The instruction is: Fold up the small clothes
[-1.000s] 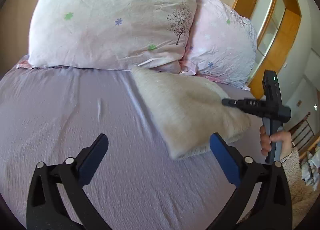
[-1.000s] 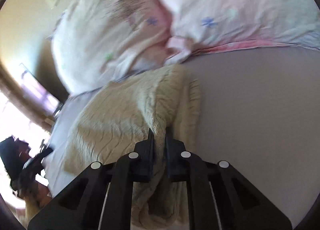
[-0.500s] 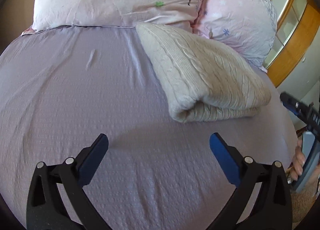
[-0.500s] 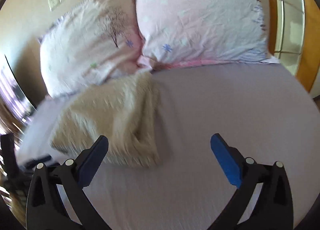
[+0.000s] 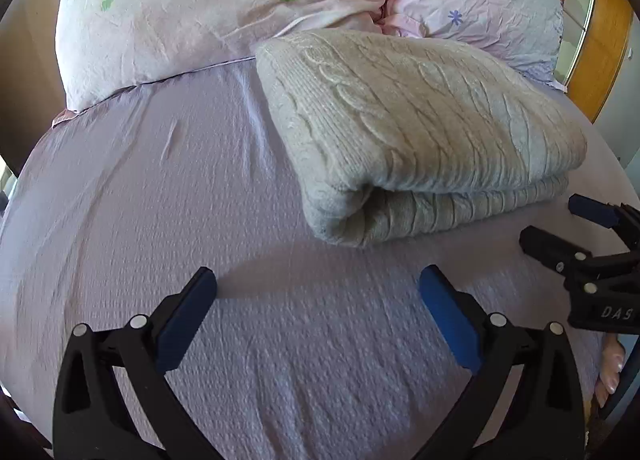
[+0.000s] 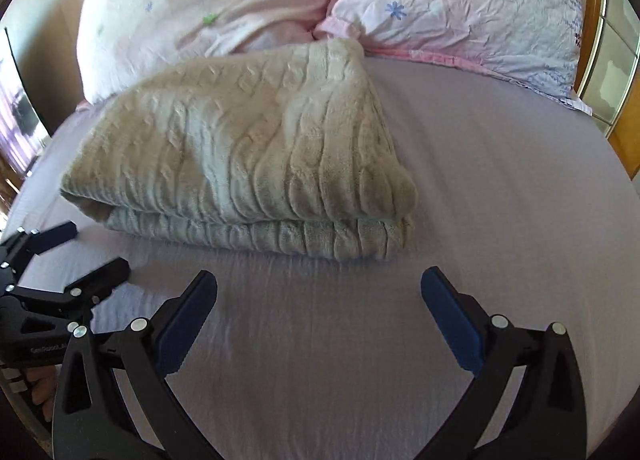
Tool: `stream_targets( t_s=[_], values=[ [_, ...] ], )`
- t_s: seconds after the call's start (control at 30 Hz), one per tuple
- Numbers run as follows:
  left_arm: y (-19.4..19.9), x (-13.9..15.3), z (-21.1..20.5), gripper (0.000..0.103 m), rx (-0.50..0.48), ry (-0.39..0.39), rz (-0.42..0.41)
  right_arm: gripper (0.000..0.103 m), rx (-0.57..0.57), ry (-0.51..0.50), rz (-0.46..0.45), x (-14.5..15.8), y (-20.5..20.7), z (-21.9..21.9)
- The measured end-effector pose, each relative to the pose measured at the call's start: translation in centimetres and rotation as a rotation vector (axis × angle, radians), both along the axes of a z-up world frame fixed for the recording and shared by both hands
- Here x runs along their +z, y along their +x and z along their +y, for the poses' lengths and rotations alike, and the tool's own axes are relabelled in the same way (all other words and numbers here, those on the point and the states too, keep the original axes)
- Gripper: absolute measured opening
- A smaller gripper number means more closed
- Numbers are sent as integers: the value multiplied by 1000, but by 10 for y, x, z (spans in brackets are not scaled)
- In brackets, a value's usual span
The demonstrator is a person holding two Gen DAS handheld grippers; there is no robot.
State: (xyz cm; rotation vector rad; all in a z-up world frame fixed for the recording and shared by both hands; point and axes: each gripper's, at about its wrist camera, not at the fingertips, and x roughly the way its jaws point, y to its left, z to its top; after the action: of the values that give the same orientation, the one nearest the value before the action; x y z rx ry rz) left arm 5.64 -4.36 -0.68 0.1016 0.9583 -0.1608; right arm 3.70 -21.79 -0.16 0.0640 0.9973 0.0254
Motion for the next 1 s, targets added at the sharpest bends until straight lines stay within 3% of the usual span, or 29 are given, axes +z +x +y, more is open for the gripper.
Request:
stream_targets(
  t_s=[0.13, 1.0],
  values=[
    [0, 0, 2, 101, 2, -2, -10, 102, -24, -43, 4, -3, -4, 5],
    [1, 0, 2, 101, 7, 4, -6, 102, -26, -42, 5, -2, -5, 5]
  ],
)
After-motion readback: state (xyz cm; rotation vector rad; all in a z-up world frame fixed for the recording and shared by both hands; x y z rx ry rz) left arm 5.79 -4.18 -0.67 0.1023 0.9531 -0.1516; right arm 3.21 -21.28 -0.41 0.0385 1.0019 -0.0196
